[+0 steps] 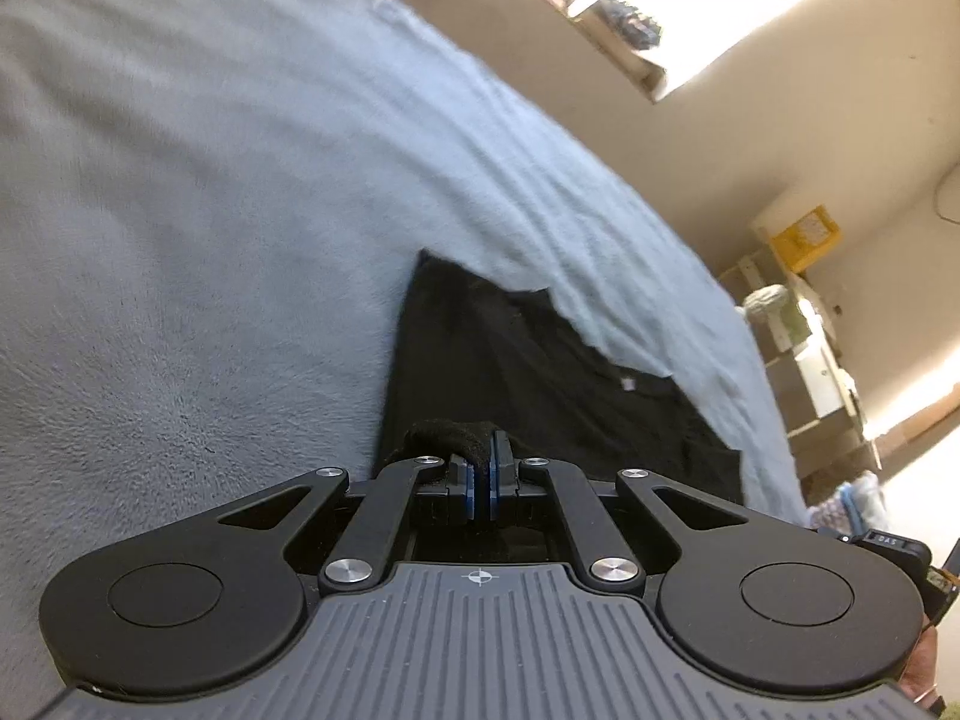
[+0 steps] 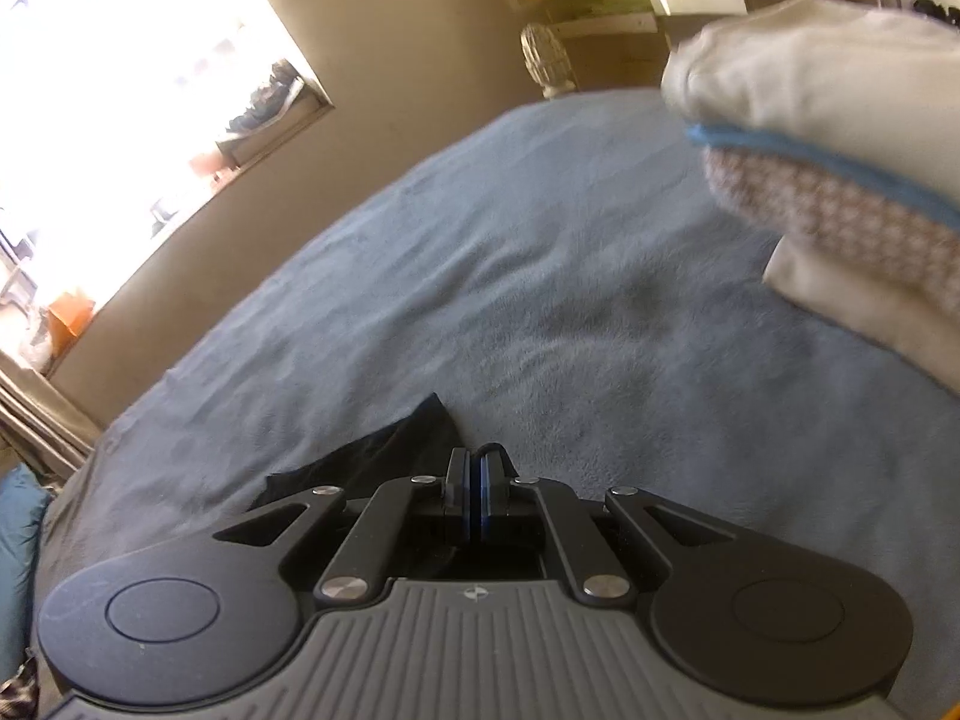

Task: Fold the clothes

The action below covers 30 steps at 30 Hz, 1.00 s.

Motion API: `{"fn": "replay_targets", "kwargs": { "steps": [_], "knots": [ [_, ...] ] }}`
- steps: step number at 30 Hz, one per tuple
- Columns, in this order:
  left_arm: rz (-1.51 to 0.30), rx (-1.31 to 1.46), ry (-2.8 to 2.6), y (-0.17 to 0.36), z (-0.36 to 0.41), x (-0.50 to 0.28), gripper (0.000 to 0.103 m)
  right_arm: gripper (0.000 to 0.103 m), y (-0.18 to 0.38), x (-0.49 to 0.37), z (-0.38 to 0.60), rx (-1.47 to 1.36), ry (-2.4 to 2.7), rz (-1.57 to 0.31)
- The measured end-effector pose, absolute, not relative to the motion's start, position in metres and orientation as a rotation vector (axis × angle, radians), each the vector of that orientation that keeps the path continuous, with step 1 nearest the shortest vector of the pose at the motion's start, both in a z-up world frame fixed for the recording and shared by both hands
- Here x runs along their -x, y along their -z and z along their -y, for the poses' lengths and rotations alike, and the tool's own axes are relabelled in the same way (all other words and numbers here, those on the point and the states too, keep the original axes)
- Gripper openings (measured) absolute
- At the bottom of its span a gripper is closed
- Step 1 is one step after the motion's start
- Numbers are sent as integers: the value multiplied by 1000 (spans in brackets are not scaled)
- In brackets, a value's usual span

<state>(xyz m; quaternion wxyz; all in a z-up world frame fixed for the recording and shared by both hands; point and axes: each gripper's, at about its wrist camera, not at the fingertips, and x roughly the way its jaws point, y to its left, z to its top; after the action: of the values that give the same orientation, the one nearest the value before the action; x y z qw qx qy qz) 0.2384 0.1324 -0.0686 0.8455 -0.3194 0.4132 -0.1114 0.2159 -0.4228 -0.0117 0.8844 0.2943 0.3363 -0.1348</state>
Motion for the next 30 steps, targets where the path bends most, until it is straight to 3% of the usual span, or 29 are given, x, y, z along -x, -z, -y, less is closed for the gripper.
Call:
{"fn": "replay_targets", "kwargs": {
  "steps": [5,7,9,10,12,14,19,22,28,30],
  "knots": [
    [-895,768,228,94,-144,-243,6,8,58,-238,433,-723,265,-806],
    [-885,821,252,96,-150,-241,18,27,71,-234,440,-798,253,-811],
    [-857,937,248,97,-163,-238,41,36,80,-227,449,-869,234,-793],
    [-839,998,241,98,-169,-236,47,38,81,-221,455,-901,220,-765],
    [-796,1099,210,98,-181,-230,74,47,80,-204,467,-939,245,-716],
    [-740,1128,145,92,-190,-222,86,52,77,-185,479,-961,288,-684],
    [-794,1083,199,68,-195,-193,88,54,77,-123,502,-1013,337,-651],
    [-921,1155,338,64,-186,-161,100,54,80,-77,501,-1119,267,-644],
    [-1054,1043,416,76,-148,-93,99,54,96,-18,463,-1312,159,-721],
    [-1087,991,392,89,-139,-84,90,53,106,-18,454,-1327,164,-754]
  ]
}}
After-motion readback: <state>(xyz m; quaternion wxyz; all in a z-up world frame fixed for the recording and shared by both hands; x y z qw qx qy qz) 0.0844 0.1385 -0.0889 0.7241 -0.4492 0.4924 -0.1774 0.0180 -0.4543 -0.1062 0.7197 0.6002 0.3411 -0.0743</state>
